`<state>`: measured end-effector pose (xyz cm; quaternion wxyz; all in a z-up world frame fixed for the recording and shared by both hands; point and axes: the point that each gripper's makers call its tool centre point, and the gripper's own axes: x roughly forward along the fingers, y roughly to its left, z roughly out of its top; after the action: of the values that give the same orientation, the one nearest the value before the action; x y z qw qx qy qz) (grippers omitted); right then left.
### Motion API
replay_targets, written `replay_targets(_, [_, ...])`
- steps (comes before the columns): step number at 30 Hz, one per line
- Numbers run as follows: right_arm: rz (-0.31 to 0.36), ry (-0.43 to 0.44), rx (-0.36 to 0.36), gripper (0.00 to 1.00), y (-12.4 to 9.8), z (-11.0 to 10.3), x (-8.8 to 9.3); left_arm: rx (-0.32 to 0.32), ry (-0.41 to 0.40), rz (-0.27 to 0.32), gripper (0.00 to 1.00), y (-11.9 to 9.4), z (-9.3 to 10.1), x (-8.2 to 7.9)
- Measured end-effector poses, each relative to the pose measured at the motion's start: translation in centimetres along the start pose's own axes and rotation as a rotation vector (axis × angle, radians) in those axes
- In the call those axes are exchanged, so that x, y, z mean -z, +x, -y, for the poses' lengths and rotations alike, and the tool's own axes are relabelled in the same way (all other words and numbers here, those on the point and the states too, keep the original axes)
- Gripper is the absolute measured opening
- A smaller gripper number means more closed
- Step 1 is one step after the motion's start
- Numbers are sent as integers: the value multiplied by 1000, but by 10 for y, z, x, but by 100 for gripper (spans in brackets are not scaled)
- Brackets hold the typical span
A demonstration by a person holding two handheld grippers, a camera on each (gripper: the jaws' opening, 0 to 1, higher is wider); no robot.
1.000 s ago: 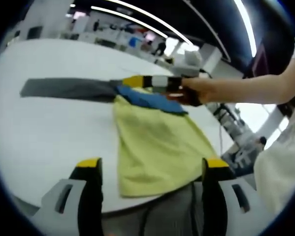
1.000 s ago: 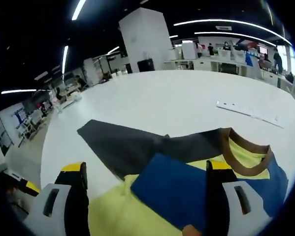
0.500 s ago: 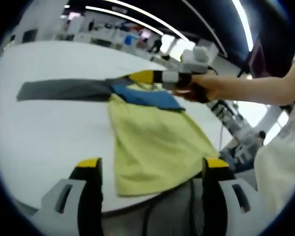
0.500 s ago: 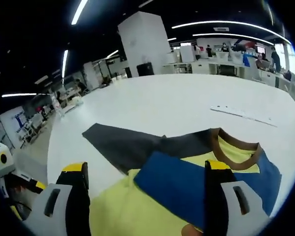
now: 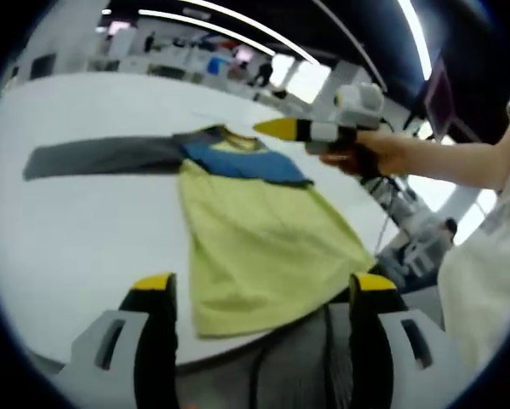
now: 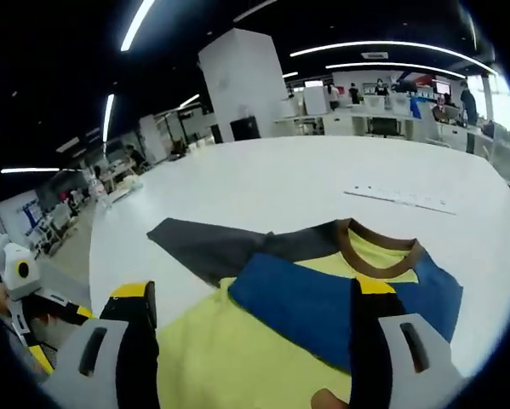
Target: Fold the garment on the visible template until the final outline fits inside the template.
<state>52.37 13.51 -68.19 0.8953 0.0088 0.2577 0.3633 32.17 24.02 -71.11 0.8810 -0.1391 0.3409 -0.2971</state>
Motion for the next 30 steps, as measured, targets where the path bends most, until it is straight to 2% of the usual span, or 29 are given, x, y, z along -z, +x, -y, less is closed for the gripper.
replay_targets(4, [29, 28, 8, 94, -23, -4, -5, 10, 10, -9, 80, 1, 3, 1])
replay_targets(14, [85, 62, 49, 94, -67, 3, -15, 23, 19, -24, 80, 3, 4, 3])
replay_targets(21, [80, 57, 55, 93, -99, -5, -5, 22, 22, -24, 80, 5, 0, -3])
replay_targets(30, [79, 119, 87, 93, -139, -15, 15, 27, 49, -28, 80, 12, -1, -17])
